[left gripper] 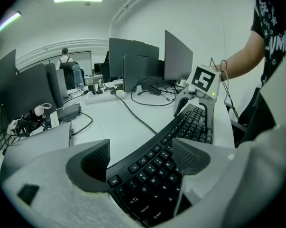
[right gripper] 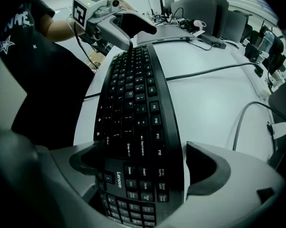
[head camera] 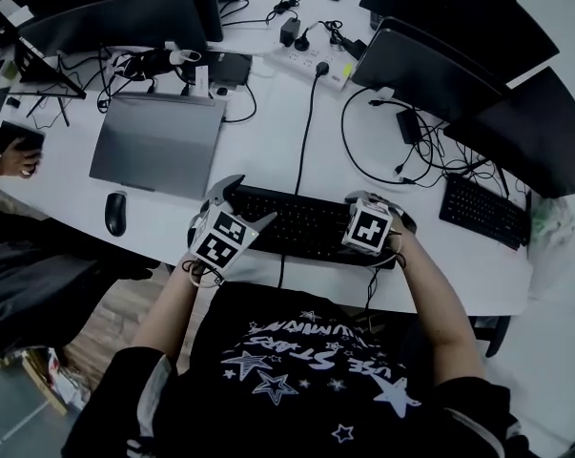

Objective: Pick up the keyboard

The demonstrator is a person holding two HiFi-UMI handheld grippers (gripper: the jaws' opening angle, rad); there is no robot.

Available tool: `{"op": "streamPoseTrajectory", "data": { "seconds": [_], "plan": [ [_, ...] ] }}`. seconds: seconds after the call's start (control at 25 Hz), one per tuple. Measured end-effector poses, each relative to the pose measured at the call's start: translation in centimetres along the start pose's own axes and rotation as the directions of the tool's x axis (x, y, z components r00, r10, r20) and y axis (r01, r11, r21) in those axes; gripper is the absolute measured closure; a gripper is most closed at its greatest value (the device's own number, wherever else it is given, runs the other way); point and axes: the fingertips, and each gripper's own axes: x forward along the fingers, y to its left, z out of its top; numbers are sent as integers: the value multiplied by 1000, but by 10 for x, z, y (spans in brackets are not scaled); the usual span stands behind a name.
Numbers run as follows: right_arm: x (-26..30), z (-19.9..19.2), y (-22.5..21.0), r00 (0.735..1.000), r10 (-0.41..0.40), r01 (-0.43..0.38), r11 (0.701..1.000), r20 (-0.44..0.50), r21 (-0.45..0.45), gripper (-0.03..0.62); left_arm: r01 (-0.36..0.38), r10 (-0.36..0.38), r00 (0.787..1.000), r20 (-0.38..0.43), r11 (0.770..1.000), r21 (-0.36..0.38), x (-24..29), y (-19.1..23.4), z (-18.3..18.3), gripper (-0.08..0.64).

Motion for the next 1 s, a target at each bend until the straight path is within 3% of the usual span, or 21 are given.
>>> {"op": "streamPoseTrajectory", "data": {
  "seconds": [0.32, 0.6, 0.8, 1.0],
  "plan": [
    [-7, 10, 3, 998, -56, 57, 998, 34, -41, 78, 11, -10, 1000, -18, 999, 37, 4, -9, 6, 155],
    [-19, 11, 9, 977, -212, 214, 975, 36, -57, 80, 28, -24, 999, -34, 992, 125, -3, -19, 13, 155],
    [-29, 9, 15, 931, -361, 364, 928, 47, -75, 80, 49, -34, 998, -61, 958, 283, -5, -31, 23, 155],
    [-39, 10, 24, 867, -493, 498, 862, 69, -96, 80, 156, -101, 983, -155, 902, 404, -5, -51, 25, 155]
  ]
}}
